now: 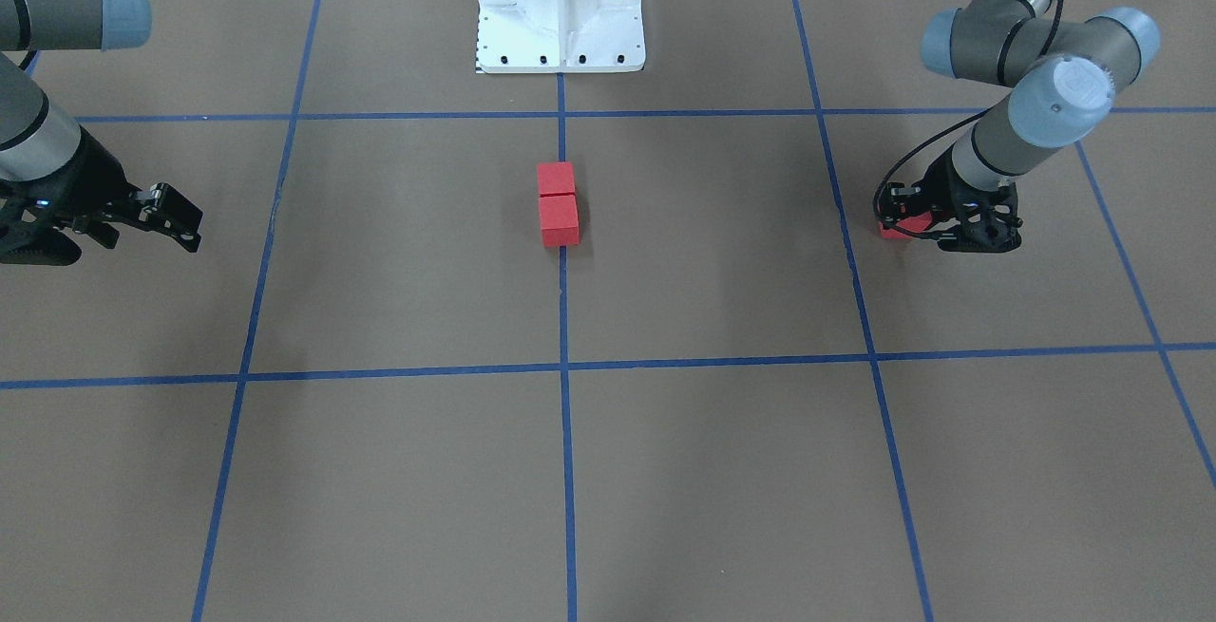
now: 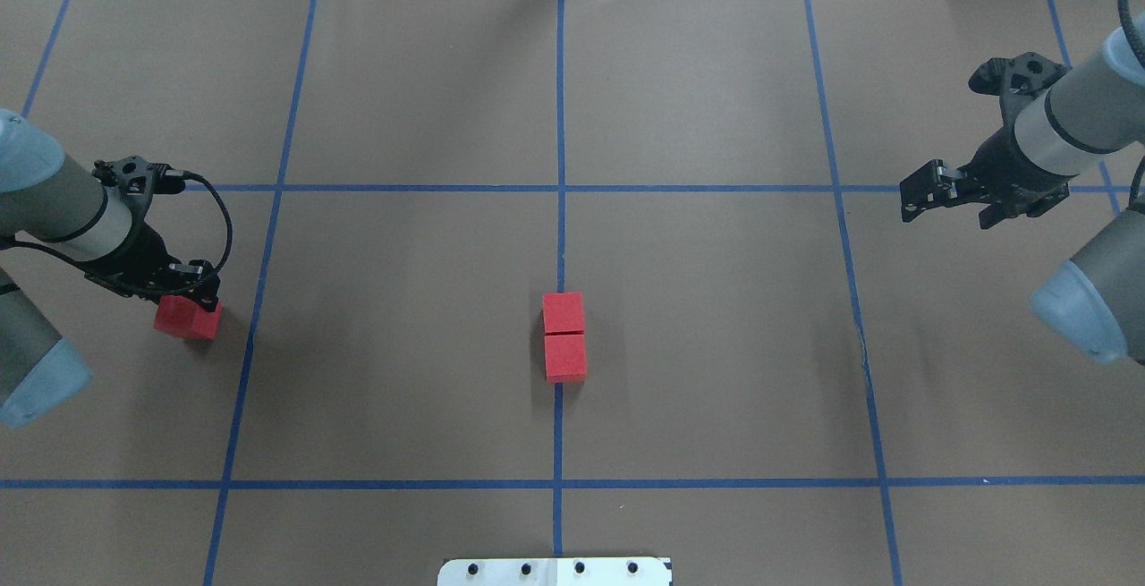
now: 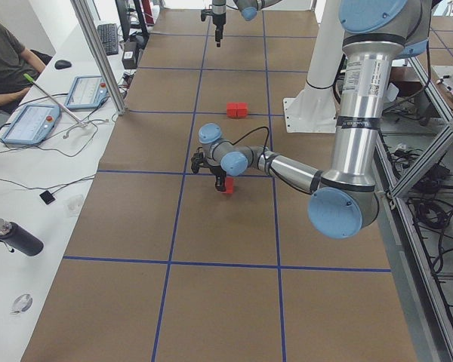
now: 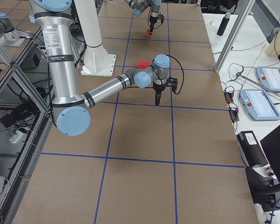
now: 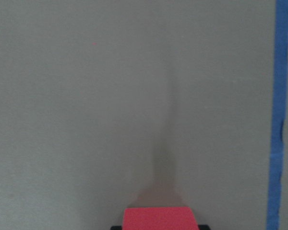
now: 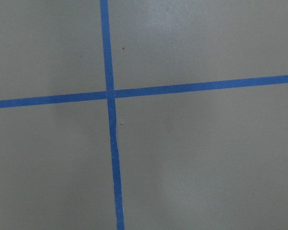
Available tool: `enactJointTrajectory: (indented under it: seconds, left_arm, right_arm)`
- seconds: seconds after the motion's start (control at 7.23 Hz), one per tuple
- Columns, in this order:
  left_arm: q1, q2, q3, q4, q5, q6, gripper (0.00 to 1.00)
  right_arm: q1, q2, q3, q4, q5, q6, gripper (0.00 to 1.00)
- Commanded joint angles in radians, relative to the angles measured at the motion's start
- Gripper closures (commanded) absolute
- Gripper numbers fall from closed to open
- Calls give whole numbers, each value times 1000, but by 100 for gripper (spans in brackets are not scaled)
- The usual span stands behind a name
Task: Form red blocks into L shape at center
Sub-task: 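Carry the cube with the left gripper beside the two-cube column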
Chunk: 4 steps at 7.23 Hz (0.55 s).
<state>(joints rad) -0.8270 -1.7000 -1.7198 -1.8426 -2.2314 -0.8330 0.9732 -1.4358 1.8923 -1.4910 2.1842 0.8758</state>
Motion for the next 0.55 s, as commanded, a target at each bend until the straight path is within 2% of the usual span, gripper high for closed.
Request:
enactJointTrajectory:
  seconds: [0.0,0.14,0.28,0.41]
  left_arm:
    - [-4,-164,-67,195,-14,-93,100]
    - [-3,-235,-76,242,-14,-210,100]
    - [8,-286,-73,243,-16,-414,100]
    - [41,-308,-73,238,-7,-721,100]
  right_arm:
    - [-1,1,-2,0,2,-1,0]
    - [-1,2,-4,0,0,0,0]
    - [1,2,-2,0,0,3,0]
    - [1,2,-4,0,0,3,0]
